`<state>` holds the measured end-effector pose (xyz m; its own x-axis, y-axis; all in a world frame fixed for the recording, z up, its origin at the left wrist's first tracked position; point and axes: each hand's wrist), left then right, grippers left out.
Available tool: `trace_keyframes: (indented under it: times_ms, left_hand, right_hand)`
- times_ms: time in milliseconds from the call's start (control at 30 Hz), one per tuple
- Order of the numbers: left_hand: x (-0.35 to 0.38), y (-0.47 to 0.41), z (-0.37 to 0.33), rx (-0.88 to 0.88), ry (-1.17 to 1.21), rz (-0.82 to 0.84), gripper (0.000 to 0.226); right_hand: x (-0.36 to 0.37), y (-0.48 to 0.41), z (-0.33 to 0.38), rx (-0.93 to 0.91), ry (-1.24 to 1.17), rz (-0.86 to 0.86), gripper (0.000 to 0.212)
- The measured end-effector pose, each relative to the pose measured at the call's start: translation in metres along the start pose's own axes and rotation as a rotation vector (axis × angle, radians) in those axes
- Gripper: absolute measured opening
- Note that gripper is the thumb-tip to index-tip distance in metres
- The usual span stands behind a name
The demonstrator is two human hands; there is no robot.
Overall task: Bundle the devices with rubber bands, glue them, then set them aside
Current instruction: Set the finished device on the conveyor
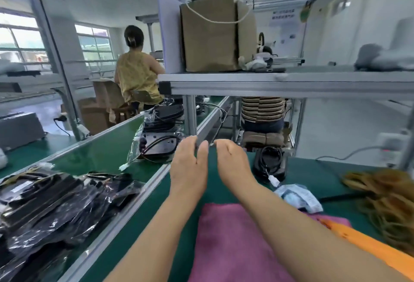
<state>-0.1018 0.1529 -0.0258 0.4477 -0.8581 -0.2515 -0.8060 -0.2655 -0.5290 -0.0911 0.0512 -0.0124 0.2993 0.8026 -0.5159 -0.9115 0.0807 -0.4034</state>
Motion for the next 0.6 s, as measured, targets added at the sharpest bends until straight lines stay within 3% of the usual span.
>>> trace_keyframes:
  times_ms: [467,600]
  left_hand:
    - [0.139,-0.013,0.002,0.060,-0.118,0.319,0.051]
    - [0.168,-0.020,0.015,-0.033,-0.097,0.377,0.058]
  right_hand:
    - [-0.071,-0.032,-0.124,0.272,0.125,-0.150,0.033]
    - [-0.073,-0.043,-0.148,0.362,0.063,-0.148,0.029]
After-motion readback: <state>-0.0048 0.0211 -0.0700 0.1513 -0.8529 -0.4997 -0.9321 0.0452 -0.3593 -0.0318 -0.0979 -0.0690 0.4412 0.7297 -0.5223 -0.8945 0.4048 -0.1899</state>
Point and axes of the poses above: each hand's wrist, its own y-axis away from the middle knuckle, its own x-axis out of the palm, z = x × y, and after that the axes turned 12 degrees about y, right-handed
